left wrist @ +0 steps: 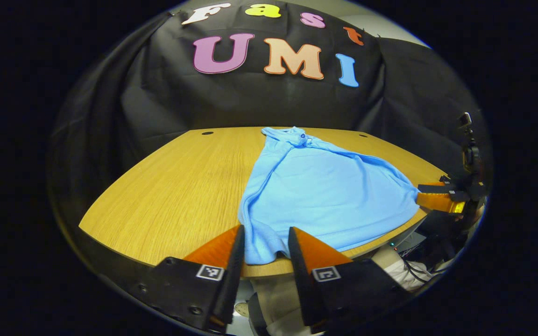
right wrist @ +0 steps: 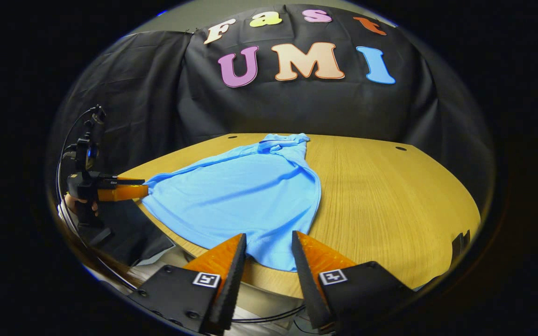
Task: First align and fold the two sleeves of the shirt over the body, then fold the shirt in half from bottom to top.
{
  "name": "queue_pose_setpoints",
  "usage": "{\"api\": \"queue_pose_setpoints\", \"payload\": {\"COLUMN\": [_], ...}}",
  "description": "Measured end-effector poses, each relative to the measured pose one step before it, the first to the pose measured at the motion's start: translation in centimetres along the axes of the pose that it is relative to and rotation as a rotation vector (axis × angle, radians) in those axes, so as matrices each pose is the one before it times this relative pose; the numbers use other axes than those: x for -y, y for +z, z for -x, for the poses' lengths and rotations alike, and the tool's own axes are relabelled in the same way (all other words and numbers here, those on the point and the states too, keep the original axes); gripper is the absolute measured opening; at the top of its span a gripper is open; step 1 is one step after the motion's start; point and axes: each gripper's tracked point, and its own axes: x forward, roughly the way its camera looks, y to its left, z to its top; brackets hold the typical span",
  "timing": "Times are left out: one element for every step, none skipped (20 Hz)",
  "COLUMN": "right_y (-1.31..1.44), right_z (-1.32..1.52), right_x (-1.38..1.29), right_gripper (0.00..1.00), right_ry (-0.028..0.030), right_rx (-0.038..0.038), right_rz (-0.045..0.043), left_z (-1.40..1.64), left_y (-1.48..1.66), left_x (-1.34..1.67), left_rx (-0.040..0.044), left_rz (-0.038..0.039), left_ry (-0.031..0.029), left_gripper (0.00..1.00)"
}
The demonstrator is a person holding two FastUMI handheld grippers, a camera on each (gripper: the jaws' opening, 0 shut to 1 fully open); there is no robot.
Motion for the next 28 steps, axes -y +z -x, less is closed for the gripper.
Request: {"api": "queue_pose_setpoints", "payload": {"right_y": [-0.073,0.023,-0.079,-0.036,0.019,-0.233,0.288,-0.193,0.138,0.099,0.061,0.128,0.076,0.356,0.49,0.733,0.735,1.064,1.066,1.127,1.257,1.289,1.507,1.435,1.211,1.48,1.338,1.422], "right_z": [-0.204,-0.278,0.026,0.006,-0.026,-0.061,0.076,0.251,-0.32,0.107,-0.044,-0.099,-0.207,-0.112,-0.159,-0.305,-0.46,-0.445,-0.472,-0.616,-0.67,-0.695,-0.765,-0.73,-1.036,-1.0,-1.049,-1.042], "right_x": [-0.463,-0.336,-0.383,-0.017,0.012,-0.285,0.014,0.113,-0.092,-0.119,-0.027,0.047,0.141,0.047,0.02,0.069,0.054,0.282,0.279,0.427,0.53,0.452,0.459,0.541,0.731,0.681,0.74,0.794], "right_gripper": [0.56,0.4,0.32,0.18,0.16,0.16,0.08,0.05,0.04,0.03,0.03,0.03,0.03,0.03,0.03,0.03,0.05,0.03,0.03,0.03,0.03,0.03,0.03,0.03,0.03,0.03,0.03,0.03], "right_ry": [0.01601,0.01342,0.01899,0.00162,0.00917,0.00821,0.00094,0.00298,-0.00177,-0.00276,-0.00426,-0.00389,-0.0047,0.00028,0.00394,0.00601,0.00356,0.00104,-0.00163,-0.00603,-0.00536,-0.00372,-0.00186,-0.00252,-0.0038,-0.00651,-0.01183,-0.01448], "right_rx": [-0.00531,0.00085,-0.00725,-0.00152,0.00165,-0.01067,0.00669,-0.00857,0.00167,-0.0048,-0.00374,-0.00518,-0.0013,-0.00471,-0.00245,0.00006,-0.0012,0.00248,0.00228,0.00555,0.0008,0.00282,0.00288,0.00179,-0.00372,0.00038,-0.00112,-0.00267], "right_rz": [-0.00384,-0.01322,-0.00644,-0.01337,-0.00137,-0.02268,-0.01191,-0.00971,0.00186,0.01375,0.01351,0.01318,0.0077,0.00267,-0.00417,-0.00529,-0.00099,0.00479,0.00976,0.00755,0.00666,0.00548,0.00517,-0.00036,-0.00838,-0.00555,0.00002,0.00144], "left_z": [-0.008,-0.154,-0.022,-0.091,0.022,-0.137,-0.056,-0.012,0.14,-0.047,-0.018,-0.015,-0.048,-0.144,-0.147,-0.266,-0.126,-0.296,-0.432,-0.588,-0.725,-0.872,-1.127,-1.115,-1.372,-1.384,-1.55,-1.556], "left_y": [-0.003,0.181,0.043,0.206,-0.089,-0.098,0.156,-0.048,0.057,0.018,0.027,0.191,0.097,0.334,0.506,0.795,1.222,1.32,1.467,1.334,1.302,1.256,1.373,1.423,1.546,1.472,1.1,1.045], "left_x": [0.057,0.406,0.253,0.149,-0.157,0.003,-0.012,0.0,0.021,0.08,-0.038,-0.098,-0.09,-0.116,-0.06,-0.139,-0.098,-0.035,-0.046,-0.014,-0.165,-0.2,-0.161,-0.309,-0.639,-0.519,-0.323,-0.114], "left_rx": [-0.00017,0.01171,0.00036,0.00675,0.00494,-0.00039,0.00071,-0.01078,-0.00716,-0.00981,-0.00539,-0.00496,-0.00444,0.00042,0.00069,0.00929,0.0085,0.01159,0.01529,0.00819,0.00885,0.00474,0.00656,0.01378,0.0175,0.01533,0.00853,0.00413], "left_rz": [-0.00444,0.00766,0.01078,-0.0117,0.00018,0.01823,0.01173,0.00545,-0.00509,-0.00725,0.00194,0.00575,0.01049,0.01552,0.01649,0.01098,0.00183,-0.00629,-0.00867,-0.00852,-0.00401,-0.00164,0.00074,0.00785,0.00455,0.0046,0.01154,0.02129], "left_ry": [-0.00505,-0.01622,0.00495,-0.00611,-0.00523,0.0,-0.00018,-0.00097,-0.00571,-0.00704,-0.0046,-0.00502,-0.00337,-0.00362,-0.00597,-0.00337,-0.00298,-0.00304,-0.00285,-0.00616,-0.00545,-0.00465,-0.00681,0.00072,0.00674,0.00668,-0.00101,-0.00659], "left_gripper": [0.44,0.33,0.27,0.11,0.1,0.07,0.05,0.04,0.03,0.02,0.02,0.01,0.01,0.0,0.0,0.0,0.0,0.0,0.0,0.0,0.0,0.0,0.0,0.0,0.0,0.0,0.0,0.0]}}
